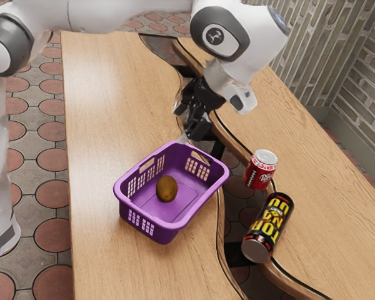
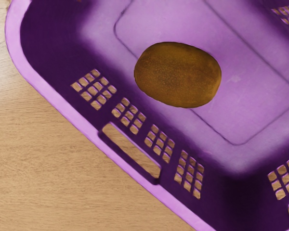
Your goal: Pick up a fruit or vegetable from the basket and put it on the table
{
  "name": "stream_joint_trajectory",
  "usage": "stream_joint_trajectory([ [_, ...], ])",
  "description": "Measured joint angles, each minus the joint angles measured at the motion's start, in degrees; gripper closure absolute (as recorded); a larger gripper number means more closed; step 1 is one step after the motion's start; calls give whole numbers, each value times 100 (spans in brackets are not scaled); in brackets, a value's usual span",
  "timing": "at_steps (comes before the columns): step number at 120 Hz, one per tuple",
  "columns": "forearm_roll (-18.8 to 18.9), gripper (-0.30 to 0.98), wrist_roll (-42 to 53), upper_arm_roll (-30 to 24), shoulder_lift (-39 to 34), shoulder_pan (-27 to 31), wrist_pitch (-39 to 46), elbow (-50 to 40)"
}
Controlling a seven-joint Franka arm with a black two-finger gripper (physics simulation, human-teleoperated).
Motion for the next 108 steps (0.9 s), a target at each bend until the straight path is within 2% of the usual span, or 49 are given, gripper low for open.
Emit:
stream_joint_trajectory([
  [16,150,0,135,76,75,-122,906,-5],
  [30,166,0,-15,218,149,432,1354,4],
  [45,-528,0,-1252,312,250,1477,1605,-54],
  [53,-855,0,-2194,318,277,1699,1678,-138],
  [66,-1257,0,-3520,325,490,1509,1779,-221],
  [73,-1344,0,-4135,323,145,1400,2100,-1062],
  [81,-1177,0,-4716,324,-170,1191,2503,-1618],
  [98,-695,0,-5704,339,-462,655,3194,-2087],
  [108,-609,0,-6179,735,-835,248,3529,-2695],
])
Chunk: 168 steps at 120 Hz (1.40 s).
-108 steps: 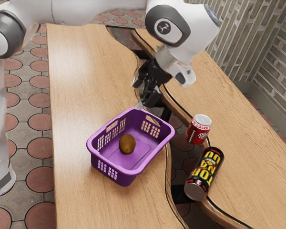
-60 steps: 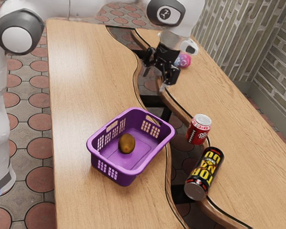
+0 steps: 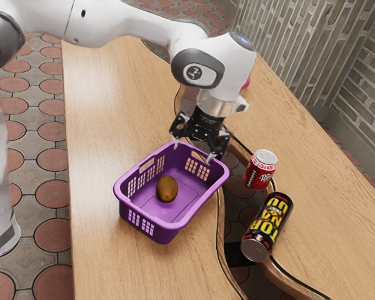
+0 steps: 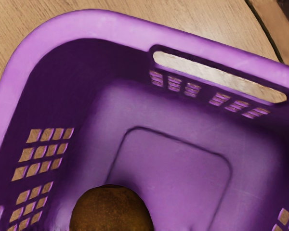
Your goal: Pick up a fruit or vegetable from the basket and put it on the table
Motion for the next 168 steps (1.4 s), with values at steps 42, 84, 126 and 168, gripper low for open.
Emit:
stream_joint_trajectory([
  [42,-310,0,-1428,303,-265,-370,912,-984],
  [84,-529,0,-2232,421,-266,-524,1395,-1341],
  [126,-562,0,-2660,713,-435,-777,1496,-1645],
  [168,-690,0,-2808,789,-223,-774,1835,-1817],
])
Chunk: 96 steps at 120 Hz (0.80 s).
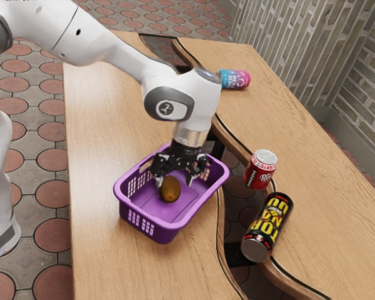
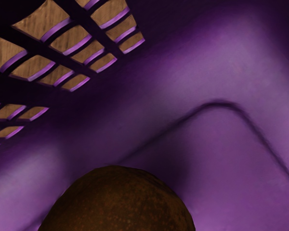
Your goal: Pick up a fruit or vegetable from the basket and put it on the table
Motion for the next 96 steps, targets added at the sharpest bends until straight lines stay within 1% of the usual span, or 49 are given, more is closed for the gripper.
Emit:
stream_joint_trajectory([
  [36,-115,0,-70,-3,194,0,240,-18],
  [56,-119,33,-97,-8,204,-3,293,17],
  [61,-81,39,-80,-7,164,-6,283,114],
  [65,10,43,-48,-2,86,-3,178,394],
  [76,380,45,62,-5,-109,-8,-210,1091],
  [82,643,45,207,-1,-109,57,-445,1574],
  [87,830,44,408,1,-25,262,-648,1996],
  [96,1144,44,974,-4,299,886,-937,2615],
])
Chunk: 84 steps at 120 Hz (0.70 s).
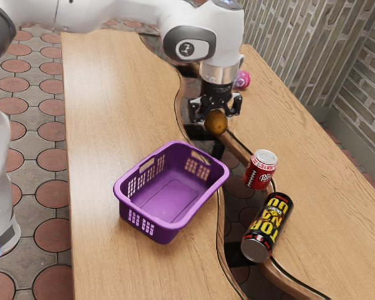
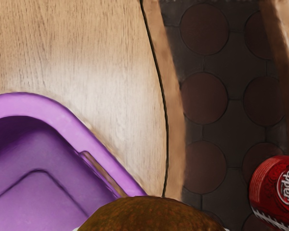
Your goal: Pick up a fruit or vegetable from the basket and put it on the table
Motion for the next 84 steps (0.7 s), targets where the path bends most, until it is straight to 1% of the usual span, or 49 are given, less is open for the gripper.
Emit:
stream_joint_trajectory([
  [6,157,42,515,-8,451,438,-139,456],
  [15,293,44,1332,-34,1484,966,-279,1288],
  [23,363,47,1994,-74,2305,1120,-328,1810],
  [28,398,48,2371,-182,2614,1189,-344,2009],
  [36,414,31,2920,-268,2815,1290,-355,2118],
  [42,418,22,3293,-288,2859,1315,-360,2147],
  [56,425,9,4053,-307,2832,1323,-367,2169],
  [60,440,7,4240,-365,2606,1286,-396,2023],
  [64,432,6,4309,-503,2032,1078,-537,1590],
  [68,294,4,4241,-571,1375,579,-774,1145],
  [72,211,4,4187,-668,865,84,-1032,900],
  [76,352,3,4264,-891,577,-335,-1253,836],
  [84,707,2,4656,-1140,447,-1472,-1517,919],
])
